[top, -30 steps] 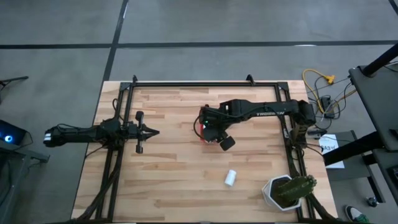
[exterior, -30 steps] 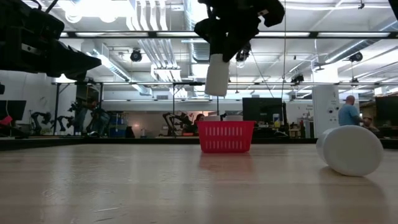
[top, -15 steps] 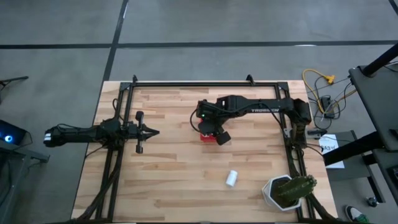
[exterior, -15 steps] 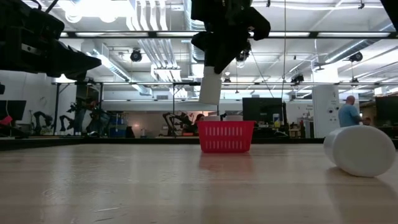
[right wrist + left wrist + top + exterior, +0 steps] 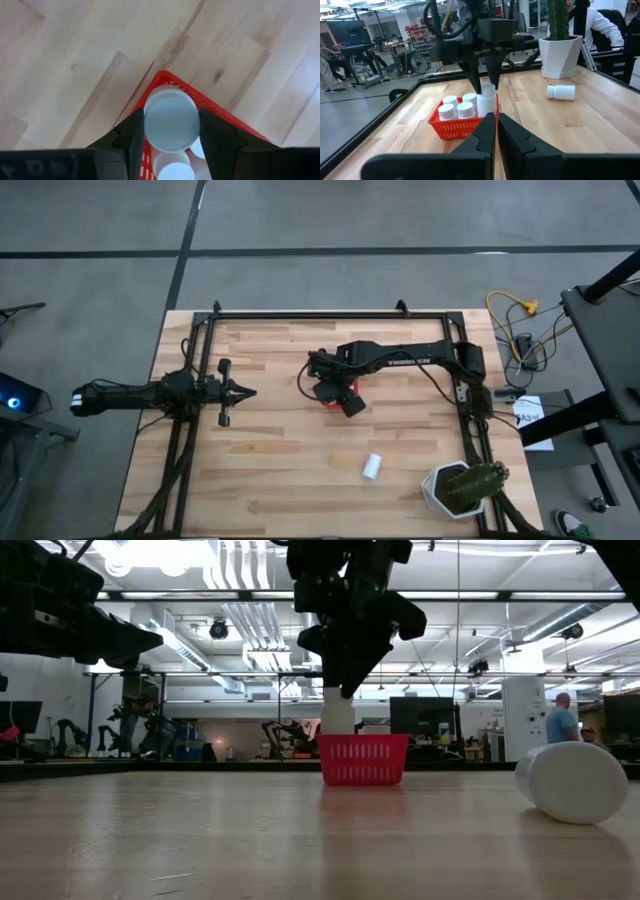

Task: Pick and place pill bottles into a basket
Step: Put the bottom white medicine bottle into the red bin

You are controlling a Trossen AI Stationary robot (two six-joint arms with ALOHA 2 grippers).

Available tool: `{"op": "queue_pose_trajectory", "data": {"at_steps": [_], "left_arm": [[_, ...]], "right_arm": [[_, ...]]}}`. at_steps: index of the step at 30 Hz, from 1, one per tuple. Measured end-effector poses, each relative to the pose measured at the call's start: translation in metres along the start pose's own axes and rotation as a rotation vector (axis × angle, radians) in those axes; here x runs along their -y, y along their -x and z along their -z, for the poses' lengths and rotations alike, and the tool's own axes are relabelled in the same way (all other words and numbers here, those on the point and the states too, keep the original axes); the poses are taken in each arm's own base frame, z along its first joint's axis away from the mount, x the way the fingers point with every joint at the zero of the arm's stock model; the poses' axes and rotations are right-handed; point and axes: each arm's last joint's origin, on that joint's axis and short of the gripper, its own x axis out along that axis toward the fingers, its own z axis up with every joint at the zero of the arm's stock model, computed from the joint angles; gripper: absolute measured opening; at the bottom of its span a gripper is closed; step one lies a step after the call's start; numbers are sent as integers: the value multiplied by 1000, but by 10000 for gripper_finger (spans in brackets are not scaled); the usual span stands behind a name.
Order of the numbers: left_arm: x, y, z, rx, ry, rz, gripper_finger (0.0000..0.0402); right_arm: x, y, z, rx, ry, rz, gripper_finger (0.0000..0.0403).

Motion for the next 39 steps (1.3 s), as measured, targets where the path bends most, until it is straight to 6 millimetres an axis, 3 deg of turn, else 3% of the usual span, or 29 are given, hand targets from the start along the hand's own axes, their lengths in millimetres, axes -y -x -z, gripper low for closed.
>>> {"op": "queue_pose_trajectory", "data": {"at_steps": [26,39], "left_arm": [[0,0,0,1,0,0,2],[0,0,0,1,0,0,2]], "right_arm": [[3,-6,1,24,-5,9,146],[1,-19,5,24,1,6,146]]}}
